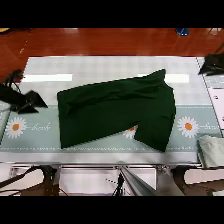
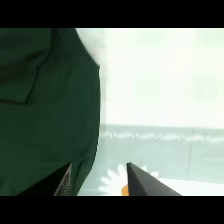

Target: Fold the shirts.

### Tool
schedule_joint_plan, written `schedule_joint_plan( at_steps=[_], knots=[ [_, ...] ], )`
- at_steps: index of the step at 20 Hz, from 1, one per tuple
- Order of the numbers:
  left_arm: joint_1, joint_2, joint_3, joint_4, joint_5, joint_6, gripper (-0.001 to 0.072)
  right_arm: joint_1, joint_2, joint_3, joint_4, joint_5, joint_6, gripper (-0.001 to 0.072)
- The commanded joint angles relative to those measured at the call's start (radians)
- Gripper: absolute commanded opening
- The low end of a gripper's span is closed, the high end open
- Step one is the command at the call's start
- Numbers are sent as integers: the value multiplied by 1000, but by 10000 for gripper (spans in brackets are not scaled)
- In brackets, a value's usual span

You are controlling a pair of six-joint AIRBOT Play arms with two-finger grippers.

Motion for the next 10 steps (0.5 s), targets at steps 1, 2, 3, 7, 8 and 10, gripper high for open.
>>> schedule_joint_plan(
  at_steps=[1,2,3,7,8,10],
  knots=[
    [29,100,-256,2,41,20,598,-147,90,-182,153,6,-18,528],
    [28,101,-321,-6,40,47,597,-172,109,-249,185,-10,-24,534],
    [29,101,-377,-17,41,69,598,-192,125,-317,204,-28,-27,534],
    [29,101,-526,-26,101,103,598,-199,147,-472,235,-112,-62,531],
    [28,101,-547,-27,127,102,597,-198,147,-491,259,-133,-73,531],
    [28,101,-578,-44,171,99,597,-198,147,-512,289,-159,-85,531]
  ],
)
